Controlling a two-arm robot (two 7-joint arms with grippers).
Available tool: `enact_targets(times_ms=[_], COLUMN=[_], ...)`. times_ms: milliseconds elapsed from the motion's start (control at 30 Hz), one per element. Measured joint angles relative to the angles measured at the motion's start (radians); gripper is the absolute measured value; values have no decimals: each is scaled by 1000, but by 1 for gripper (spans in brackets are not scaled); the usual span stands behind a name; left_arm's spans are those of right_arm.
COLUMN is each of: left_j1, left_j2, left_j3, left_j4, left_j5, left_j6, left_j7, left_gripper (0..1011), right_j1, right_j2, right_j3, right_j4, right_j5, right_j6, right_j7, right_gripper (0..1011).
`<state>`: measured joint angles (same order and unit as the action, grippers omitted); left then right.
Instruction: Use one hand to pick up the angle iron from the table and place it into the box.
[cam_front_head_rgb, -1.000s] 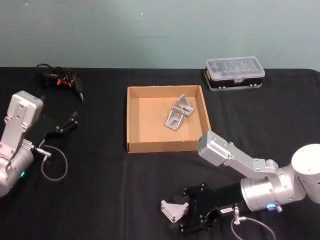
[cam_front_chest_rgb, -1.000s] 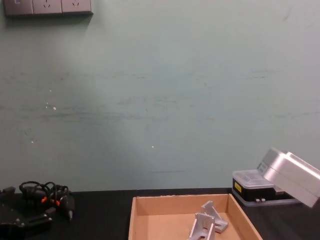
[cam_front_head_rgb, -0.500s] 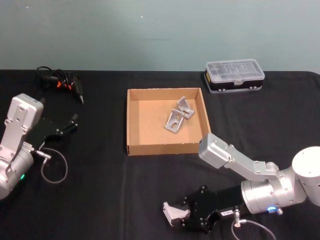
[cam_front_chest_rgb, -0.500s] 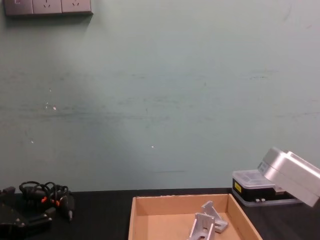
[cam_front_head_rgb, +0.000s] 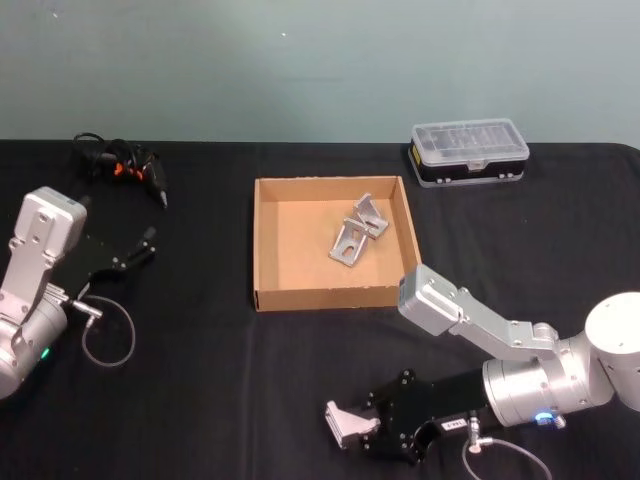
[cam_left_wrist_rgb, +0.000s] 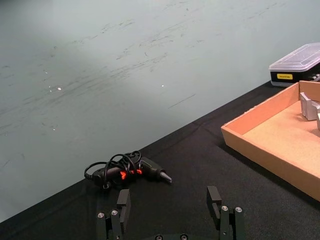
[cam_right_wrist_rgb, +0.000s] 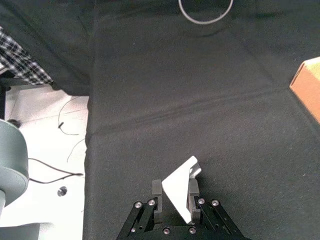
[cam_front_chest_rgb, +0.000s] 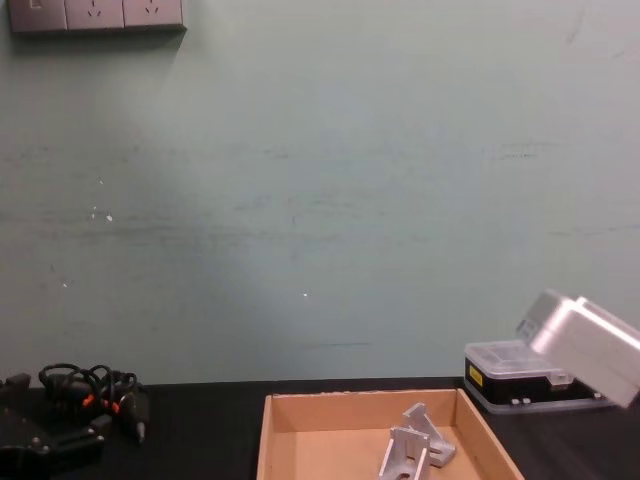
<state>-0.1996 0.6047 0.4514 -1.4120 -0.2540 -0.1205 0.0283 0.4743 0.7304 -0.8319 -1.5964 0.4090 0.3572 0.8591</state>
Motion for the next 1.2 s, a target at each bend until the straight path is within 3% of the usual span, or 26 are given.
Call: enact_targets(times_ms=[233,500,733,800,1200], left_j1=[0,0,0,0,0], left_j2=[0,0,0,0,0], left_j3=[0,0,0,0,0], left_j4=[0,0,0,0,0], left_j5=[0,0,0,0,0], left_j6=[0,0,0,0,0], left_j7=[0,0,0,0,0], left_gripper=[1000,1000,1000,1000,1000], right_j1=[13,96,208,251,386], right_j2=[2,-37,-139,-185,-346], right_j3=[19,43,44,32,-24], right_j4=[-21,13,172,251,550], right_j5=[25,70,104,109,91], right_j6=[-5,4,13,13,-20], right_j7=[-6,7,31,38,44], right_gripper=[298,298,298,298,298])
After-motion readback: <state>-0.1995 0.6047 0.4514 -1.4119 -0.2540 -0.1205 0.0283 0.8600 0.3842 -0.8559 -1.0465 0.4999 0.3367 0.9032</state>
